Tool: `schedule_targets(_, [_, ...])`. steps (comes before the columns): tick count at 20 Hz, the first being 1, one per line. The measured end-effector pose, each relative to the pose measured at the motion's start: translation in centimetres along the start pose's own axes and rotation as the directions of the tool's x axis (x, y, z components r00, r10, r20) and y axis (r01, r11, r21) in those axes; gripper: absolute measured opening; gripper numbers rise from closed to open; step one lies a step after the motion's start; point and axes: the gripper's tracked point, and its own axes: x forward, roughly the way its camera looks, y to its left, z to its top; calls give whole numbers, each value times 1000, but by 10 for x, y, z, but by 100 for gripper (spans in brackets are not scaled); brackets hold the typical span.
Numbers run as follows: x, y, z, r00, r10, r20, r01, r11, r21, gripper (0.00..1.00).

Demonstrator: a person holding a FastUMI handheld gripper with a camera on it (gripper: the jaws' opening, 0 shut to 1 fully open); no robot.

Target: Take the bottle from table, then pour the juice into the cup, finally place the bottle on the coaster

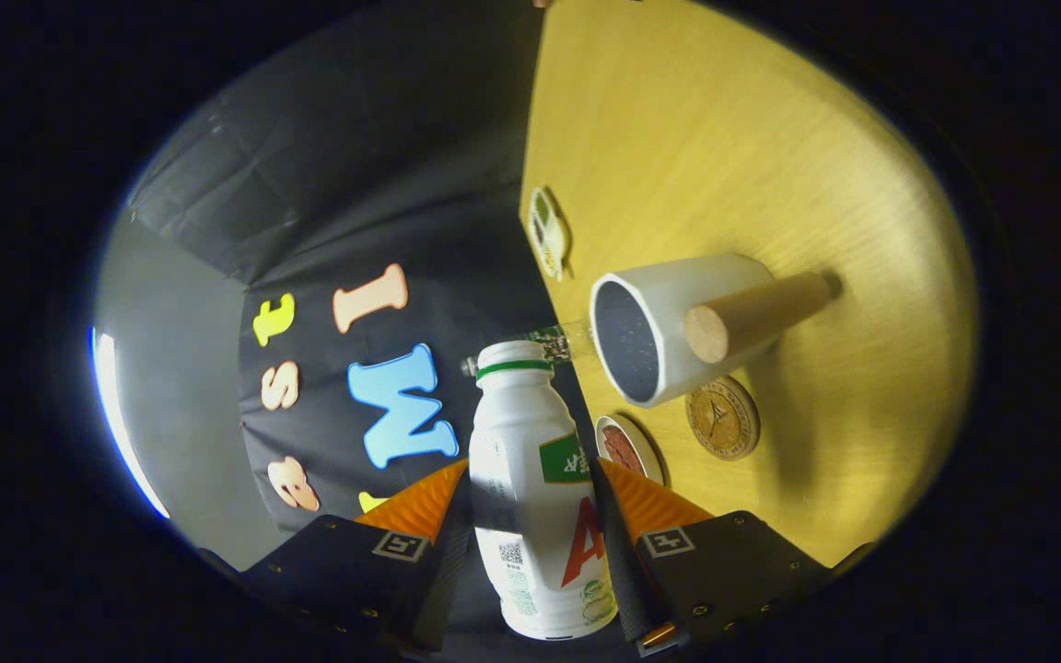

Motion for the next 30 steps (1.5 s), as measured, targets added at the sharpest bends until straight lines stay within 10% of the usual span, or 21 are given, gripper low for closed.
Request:
schedule_targets(10, [2, -22, -31, 991, 110, -71, -132, 843, -522, 69])
schedule_targets(16, [-1, -38, -71, 987, 54, -155, -160, 508, -846, 69])
schedule_targets(23, [2, -66, -98, 992, -35, -122, -121, 10, -993, 69])
schedule_targets(30, [11, -72, -123, 972, 33, -232, -231, -37, -972, 69])
